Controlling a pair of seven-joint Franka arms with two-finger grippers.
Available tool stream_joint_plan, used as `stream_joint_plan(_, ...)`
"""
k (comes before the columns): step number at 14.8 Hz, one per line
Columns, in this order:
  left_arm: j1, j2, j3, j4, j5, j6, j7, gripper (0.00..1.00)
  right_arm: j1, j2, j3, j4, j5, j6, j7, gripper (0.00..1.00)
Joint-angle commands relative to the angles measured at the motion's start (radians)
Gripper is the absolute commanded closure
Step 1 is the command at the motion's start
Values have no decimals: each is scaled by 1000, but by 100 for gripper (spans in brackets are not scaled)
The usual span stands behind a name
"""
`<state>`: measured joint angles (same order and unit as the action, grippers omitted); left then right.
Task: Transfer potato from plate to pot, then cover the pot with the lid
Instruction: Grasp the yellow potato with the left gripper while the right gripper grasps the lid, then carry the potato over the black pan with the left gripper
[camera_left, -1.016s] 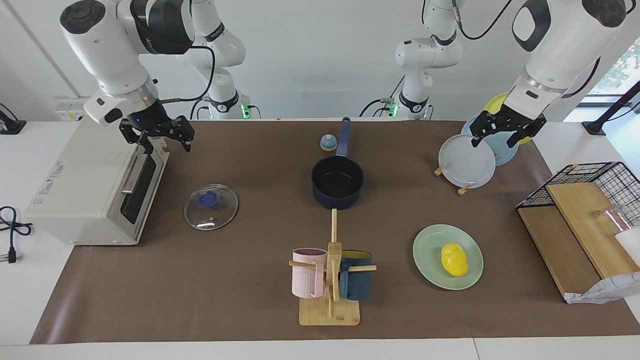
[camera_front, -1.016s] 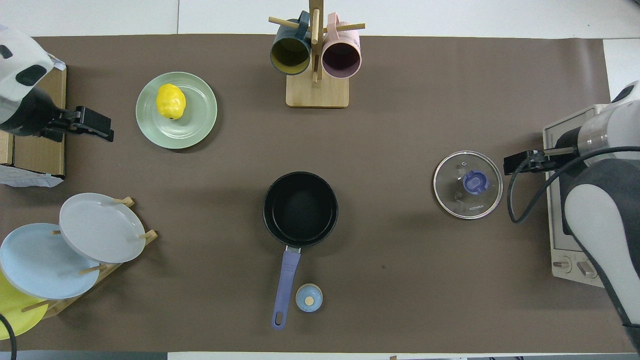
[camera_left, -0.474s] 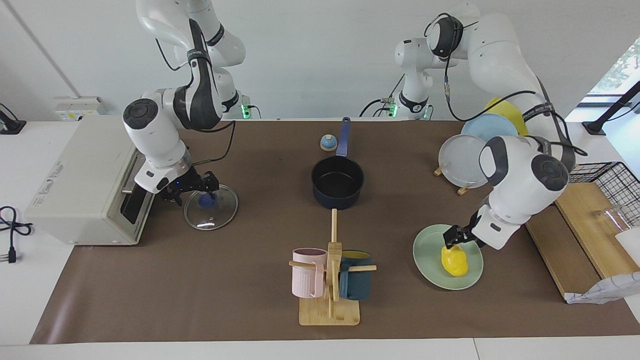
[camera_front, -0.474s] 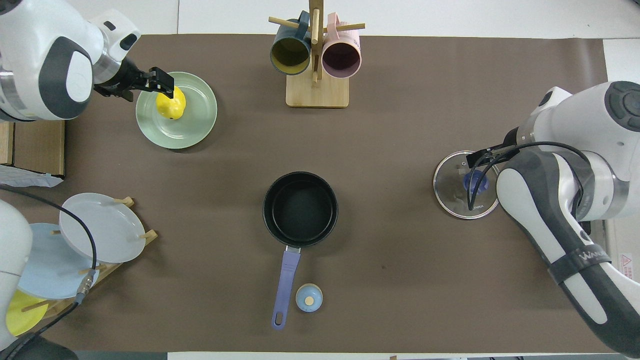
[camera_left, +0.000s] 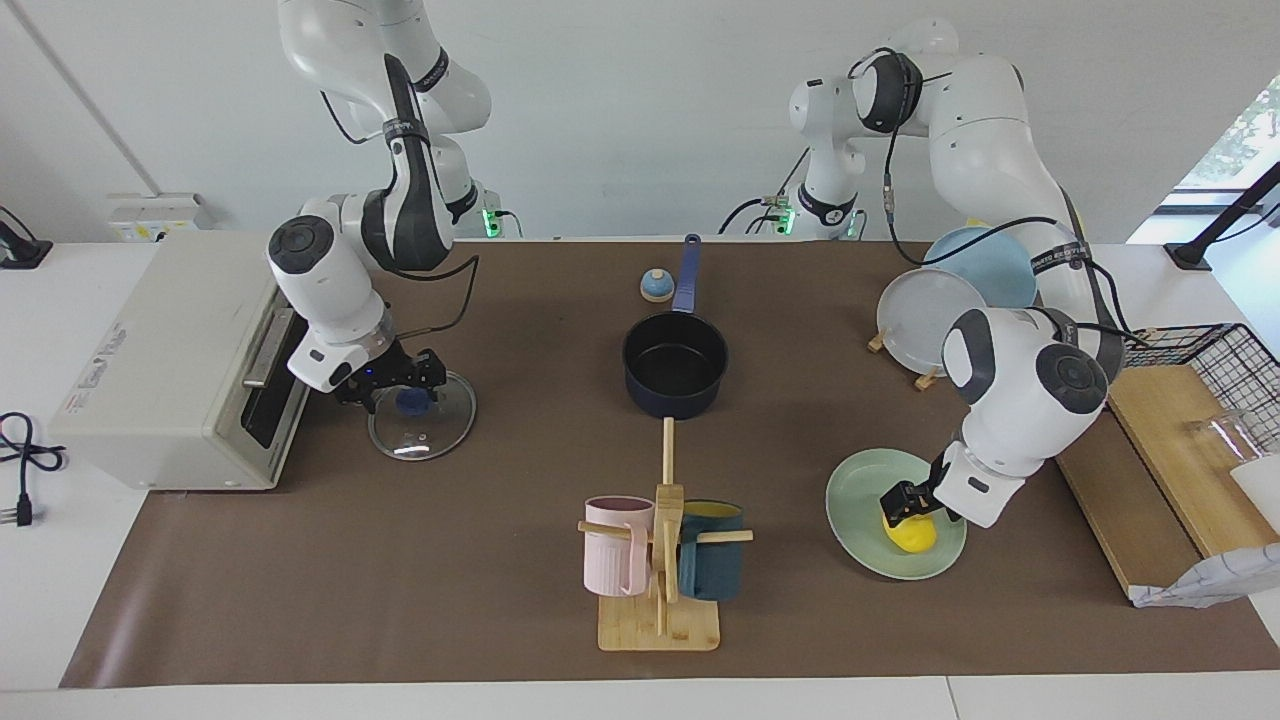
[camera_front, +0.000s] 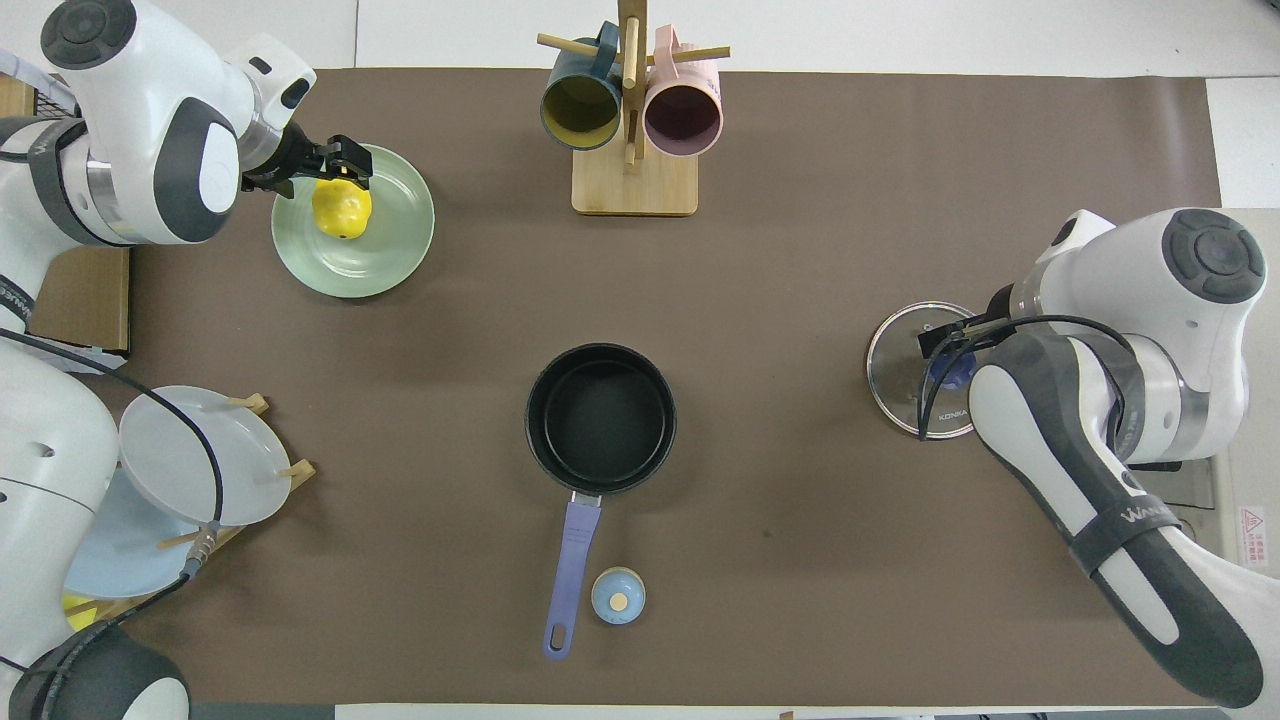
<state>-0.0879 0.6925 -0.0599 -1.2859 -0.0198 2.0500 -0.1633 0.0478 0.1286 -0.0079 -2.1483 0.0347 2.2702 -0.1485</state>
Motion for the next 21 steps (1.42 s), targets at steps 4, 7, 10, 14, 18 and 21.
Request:
stream_joint_plan(4,-23,-19,28,-70,31,65,-47,6,29,-38,3,-50,24,40,20,0)
stream_joint_plan(7,-29,-24,26,-69,38,61,-45,76,23,-18,3,-50,24,43,17,0)
stream_joint_plan(10,-33,-25,26,-63,54,49,-45,100,27,-18,2,-48,24,45,9,0)
stream_joint_plan(14,-42,-140,19,-61,22,-35,-47,100,24,-18,2,-51,21,48,7,0)
stream_joint_plan(18,-126,-348,15,-81,-31,-273,-178,100,27,-27,0,-81,17,52,0,0)
stream_joint_plan(21,-284,-540,15,-305,-31,-275,-379,100,23,-27,0,-87,16,68,-5,0)
